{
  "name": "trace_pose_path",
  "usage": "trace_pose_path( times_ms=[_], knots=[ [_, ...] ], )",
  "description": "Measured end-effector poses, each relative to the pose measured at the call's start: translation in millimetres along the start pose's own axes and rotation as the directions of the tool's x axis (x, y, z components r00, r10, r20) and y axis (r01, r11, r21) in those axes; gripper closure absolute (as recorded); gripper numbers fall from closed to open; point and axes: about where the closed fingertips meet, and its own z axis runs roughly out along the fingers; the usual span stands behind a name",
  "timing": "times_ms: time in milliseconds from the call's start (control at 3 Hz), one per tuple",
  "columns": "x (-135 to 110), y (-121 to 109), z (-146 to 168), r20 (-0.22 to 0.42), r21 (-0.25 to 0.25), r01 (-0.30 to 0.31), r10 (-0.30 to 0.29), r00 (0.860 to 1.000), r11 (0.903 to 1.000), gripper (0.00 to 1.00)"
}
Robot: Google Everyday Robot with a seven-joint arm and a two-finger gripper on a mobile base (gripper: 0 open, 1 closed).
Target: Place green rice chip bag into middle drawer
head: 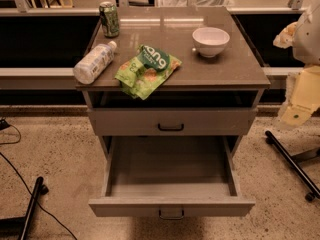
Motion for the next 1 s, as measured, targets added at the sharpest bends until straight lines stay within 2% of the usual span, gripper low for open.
trace_pose_path(
  times_ms=[333, 667, 1000],
  knots=[
    [-2, -2, 1, -0.005, 0.009, 0.01, -0.01, 1.0, 0.9999, 0.0],
    [-21, -28, 17, -0.088, 0.072, 0.142, -0.135, 0.987, 0.9873, 0.0],
    [-90, -92, 80, -0.178, 0.132, 0.487, -0.463, 0.868, 0.8631, 0.0]
  ],
)
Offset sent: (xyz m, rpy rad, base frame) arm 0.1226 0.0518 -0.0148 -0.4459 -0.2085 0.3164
